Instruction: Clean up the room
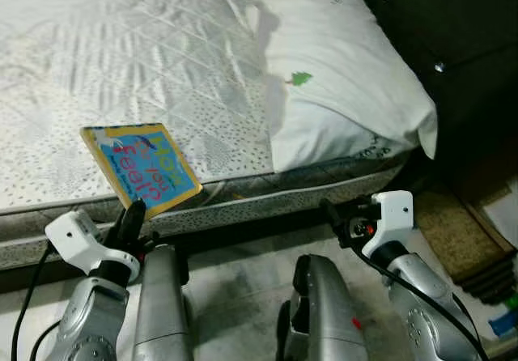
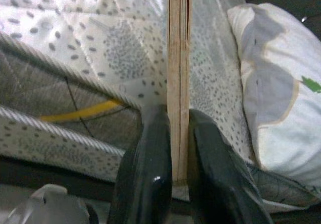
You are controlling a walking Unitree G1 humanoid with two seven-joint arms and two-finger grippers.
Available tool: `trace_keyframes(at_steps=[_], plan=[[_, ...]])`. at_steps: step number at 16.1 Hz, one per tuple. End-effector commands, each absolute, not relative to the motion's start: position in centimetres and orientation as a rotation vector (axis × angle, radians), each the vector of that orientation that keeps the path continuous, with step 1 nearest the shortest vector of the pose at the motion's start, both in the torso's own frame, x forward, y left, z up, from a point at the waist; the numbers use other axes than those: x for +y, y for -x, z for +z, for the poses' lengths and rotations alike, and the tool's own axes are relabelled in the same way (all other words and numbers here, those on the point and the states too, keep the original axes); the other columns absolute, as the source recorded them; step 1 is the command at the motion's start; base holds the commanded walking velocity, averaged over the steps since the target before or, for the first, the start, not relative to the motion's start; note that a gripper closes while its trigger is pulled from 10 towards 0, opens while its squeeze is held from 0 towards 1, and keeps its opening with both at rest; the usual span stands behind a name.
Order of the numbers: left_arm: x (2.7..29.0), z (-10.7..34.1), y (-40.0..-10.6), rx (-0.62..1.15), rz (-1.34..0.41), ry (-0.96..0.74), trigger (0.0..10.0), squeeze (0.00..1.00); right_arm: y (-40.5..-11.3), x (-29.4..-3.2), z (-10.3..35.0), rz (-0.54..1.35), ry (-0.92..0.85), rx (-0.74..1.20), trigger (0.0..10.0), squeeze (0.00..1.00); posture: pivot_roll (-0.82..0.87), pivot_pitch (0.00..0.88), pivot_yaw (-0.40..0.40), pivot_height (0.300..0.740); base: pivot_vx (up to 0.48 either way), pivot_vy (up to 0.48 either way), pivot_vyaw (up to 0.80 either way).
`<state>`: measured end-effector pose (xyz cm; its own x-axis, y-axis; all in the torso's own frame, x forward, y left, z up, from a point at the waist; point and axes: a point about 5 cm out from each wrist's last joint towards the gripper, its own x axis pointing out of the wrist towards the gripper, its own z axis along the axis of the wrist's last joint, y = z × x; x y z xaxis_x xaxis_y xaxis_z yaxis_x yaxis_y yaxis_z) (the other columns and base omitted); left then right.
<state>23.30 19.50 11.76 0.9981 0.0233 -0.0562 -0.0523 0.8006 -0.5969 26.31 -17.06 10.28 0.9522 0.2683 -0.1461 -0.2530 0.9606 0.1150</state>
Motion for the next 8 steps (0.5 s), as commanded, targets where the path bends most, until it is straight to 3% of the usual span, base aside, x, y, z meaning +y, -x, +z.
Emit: trace_keyframes(at_steps=[1,8], plan=[[19.28,11.45,-22.99,0.06,0.035,0.653,10.0,0.0,-26.56,-17.04,10.62,0.263,-0.087,0.157,10.0,0.0,-0.07,0.27,-0.099,0.533,0.285,0.0,0.0],[19.16,12.0,-23.51,0.048,0.019,0.655,10.0,0.0,-26.78,-16.99,10.7,0.248,-0.091,0.15,10.0,0.0,-0.06,0.277,-0.095,0.533,0.282,0.0,0.0]])
